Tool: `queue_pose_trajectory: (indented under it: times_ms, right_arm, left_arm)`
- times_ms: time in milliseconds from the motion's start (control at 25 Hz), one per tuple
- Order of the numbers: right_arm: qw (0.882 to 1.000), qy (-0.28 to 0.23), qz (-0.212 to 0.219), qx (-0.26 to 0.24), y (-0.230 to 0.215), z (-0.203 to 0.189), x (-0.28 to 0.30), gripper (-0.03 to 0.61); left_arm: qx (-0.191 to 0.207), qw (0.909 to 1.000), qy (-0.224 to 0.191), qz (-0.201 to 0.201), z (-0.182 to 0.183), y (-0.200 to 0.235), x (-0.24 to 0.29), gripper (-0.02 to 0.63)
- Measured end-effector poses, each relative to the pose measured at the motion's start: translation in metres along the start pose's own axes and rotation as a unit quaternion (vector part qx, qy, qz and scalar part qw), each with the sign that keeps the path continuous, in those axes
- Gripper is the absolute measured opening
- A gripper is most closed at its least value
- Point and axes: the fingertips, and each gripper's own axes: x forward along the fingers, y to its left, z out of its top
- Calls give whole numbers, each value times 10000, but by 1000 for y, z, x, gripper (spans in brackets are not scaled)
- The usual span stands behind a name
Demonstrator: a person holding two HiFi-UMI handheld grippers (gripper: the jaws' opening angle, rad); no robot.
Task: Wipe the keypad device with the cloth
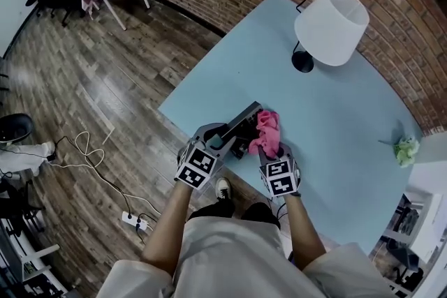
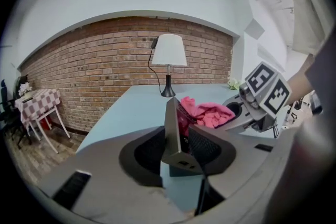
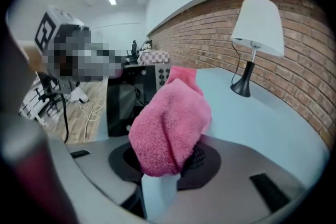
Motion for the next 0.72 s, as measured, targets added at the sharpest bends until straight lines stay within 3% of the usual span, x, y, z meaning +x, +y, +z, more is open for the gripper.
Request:
queue_pose_trajectory:
  times_ms: [120, 280, 600, 720]
  right_arm:
    - [9983, -463, 149, 324, 4, 33, -20, 129]
    - [9955, -890, 297, 146, 19, 80, -30, 129]
    - [9956, -766, 240, -479, 43, 104, -7, 129]
    - [9959, -709, 230, -505, 45, 100, -6, 130]
  left_arm:
    - [178, 9997, -168, -10, 5, -1, -9, 179]
    - [206, 9991, -237, -269, 3, -5, -19, 178]
    - [831, 9958, 145, -351, -5, -11, -18, 178]
    - [893, 9952, 201, -334, -6, -11, -18, 177]
